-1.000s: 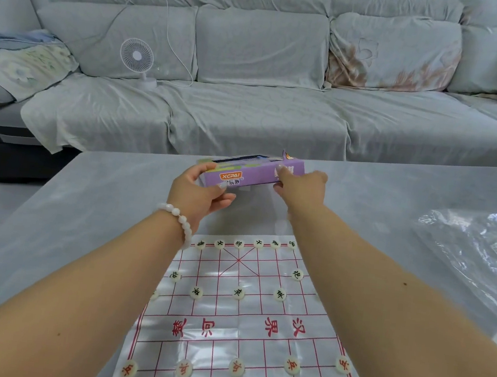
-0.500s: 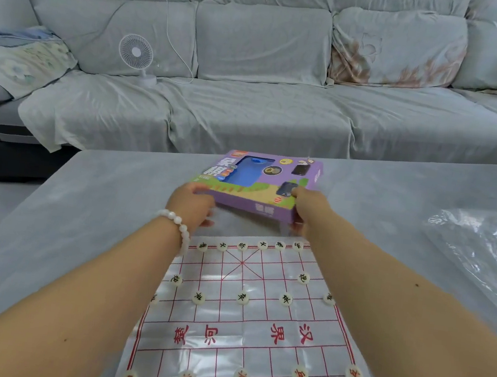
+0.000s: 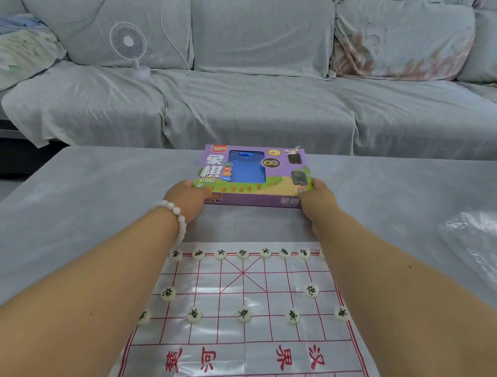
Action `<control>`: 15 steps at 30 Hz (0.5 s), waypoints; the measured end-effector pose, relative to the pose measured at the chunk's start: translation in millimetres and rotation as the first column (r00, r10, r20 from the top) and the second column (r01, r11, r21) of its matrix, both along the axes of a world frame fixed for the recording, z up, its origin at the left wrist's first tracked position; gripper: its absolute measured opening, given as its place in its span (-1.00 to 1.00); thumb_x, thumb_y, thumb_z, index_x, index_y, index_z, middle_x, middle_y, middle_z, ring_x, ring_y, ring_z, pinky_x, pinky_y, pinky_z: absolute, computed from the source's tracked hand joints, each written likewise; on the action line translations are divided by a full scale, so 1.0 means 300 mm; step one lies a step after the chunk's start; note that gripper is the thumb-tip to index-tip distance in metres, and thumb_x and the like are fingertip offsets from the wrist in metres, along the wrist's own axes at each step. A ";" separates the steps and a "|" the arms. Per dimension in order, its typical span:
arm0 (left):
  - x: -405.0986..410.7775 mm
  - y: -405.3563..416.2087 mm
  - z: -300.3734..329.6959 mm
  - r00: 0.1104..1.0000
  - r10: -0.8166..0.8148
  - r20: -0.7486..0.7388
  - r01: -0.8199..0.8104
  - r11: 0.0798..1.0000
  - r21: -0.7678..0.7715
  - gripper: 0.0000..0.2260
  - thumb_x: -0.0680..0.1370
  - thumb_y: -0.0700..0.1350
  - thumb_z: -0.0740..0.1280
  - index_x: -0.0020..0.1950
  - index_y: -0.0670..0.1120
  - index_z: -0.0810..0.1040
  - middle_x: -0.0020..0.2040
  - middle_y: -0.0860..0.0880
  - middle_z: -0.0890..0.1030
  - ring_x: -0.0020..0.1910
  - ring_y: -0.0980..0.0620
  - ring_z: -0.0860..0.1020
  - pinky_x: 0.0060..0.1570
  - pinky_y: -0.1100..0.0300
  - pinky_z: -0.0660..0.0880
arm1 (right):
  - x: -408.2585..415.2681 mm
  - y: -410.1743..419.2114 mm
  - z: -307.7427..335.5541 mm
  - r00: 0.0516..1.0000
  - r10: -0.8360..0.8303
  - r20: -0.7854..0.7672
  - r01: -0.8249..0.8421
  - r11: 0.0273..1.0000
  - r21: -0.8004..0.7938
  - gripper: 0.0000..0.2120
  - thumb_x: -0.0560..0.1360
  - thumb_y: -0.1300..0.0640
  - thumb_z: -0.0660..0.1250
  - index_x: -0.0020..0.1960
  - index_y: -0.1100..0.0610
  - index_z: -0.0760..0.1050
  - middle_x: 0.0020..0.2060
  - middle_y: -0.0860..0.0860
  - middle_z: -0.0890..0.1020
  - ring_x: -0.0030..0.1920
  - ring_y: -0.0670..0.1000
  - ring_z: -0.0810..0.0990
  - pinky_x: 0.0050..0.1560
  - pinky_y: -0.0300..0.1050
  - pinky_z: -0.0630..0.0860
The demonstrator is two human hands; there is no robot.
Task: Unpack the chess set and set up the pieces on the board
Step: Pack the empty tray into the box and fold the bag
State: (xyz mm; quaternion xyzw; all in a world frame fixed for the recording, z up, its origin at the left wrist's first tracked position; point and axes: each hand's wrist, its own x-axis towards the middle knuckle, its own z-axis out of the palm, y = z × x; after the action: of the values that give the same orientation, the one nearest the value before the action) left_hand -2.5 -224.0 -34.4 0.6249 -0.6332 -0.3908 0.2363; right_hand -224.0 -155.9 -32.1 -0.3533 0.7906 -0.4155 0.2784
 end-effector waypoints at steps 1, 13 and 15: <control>0.004 0.000 0.001 0.995 0.016 0.097 -0.014 1.000 -0.025 -0.81 0.54 -0.02 0.23 0.00 -0.12 0.52 -0.08 -0.11 0.57 -0.22 -0.02 0.50 -0.27 0.20 0.37 | 0.002 -0.006 0.000 1.000 0.028 -0.010 -0.028 0.999 0.016 -0.62 0.56 0.29 0.13 0.36 0.17 0.37 0.22 0.17 0.52 0.21 0.18 0.47 0.19 -0.07 0.40; -0.013 0.010 0.018 0.921 0.187 0.341 -0.176 0.982 -0.064 -0.67 0.45 0.05 0.27 0.09 -0.15 0.46 0.12 -0.19 0.54 0.11 -0.19 0.49 0.05 0.09 0.45 | 0.016 0.015 -0.012 0.995 0.096 0.015 -0.096 0.995 -0.015 -0.42 0.58 0.12 0.22 0.53 0.12 0.06 0.45 0.08 0.29 0.41 0.10 0.30 0.35 -0.10 0.25; -0.045 0.027 0.040 0.881 0.256 0.398 -0.206 0.965 -0.164 -0.59 0.47 0.09 0.26 0.19 -0.15 0.41 0.19 -0.17 0.46 0.22 -0.17 0.39 0.14 0.05 0.37 | 0.006 0.028 -0.011 0.996 0.093 0.018 -0.092 0.995 -0.033 -0.37 0.56 0.08 0.24 0.53 0.09 0.04 0.48 0.04 0.25 0.44 0.09 0.27 0.38 -0.08 0.22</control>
State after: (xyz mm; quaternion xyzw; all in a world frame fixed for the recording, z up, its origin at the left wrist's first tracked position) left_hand -15.9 -216.0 -22.3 0.7499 -0.6115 -0.1801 0.1769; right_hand -222.0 -147.3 -35.5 -0.3899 0.7638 -0.4182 0.2993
